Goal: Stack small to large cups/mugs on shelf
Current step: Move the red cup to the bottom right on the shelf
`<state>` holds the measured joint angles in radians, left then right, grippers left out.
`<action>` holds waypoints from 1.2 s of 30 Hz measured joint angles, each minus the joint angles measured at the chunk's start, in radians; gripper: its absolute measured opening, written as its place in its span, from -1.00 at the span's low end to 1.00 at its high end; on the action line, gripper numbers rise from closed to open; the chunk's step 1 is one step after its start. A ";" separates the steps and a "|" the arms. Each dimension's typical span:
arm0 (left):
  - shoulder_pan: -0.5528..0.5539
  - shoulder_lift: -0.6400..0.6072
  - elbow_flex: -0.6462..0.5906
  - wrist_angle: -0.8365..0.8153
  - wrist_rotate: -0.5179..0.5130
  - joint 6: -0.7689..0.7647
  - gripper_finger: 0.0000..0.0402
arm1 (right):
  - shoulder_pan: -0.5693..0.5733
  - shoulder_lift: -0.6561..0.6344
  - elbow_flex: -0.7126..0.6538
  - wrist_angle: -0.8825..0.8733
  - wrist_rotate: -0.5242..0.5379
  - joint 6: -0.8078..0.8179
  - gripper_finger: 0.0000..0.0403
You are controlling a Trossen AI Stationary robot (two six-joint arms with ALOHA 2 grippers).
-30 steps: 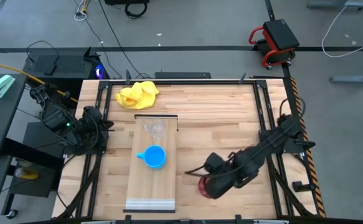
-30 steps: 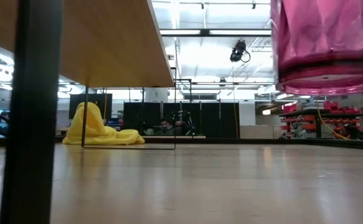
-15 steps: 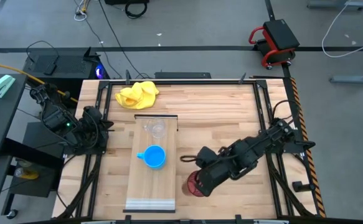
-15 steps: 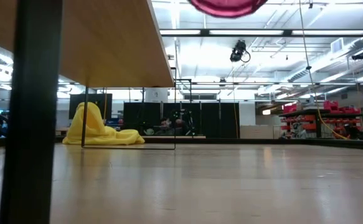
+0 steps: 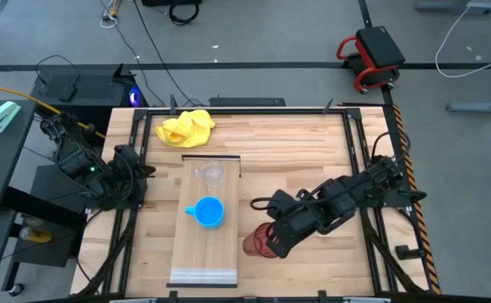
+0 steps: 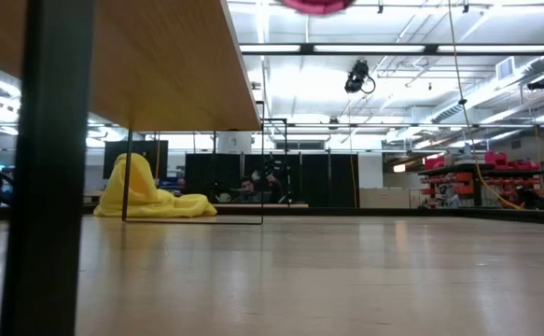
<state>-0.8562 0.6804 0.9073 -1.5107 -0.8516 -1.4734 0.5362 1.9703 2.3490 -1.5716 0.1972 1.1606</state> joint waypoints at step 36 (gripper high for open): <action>0.000 0.000 0.000 0.403 0.051 0.431 -0.79 | -0.049 0.035 -0.246 0.026 -0.068 -0.136 -0.98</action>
<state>-0.8562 0.6804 0.9073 -1.1077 -0.8010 -1.0429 0.4873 2.0048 2.1029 -1.5455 0.1291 1.0248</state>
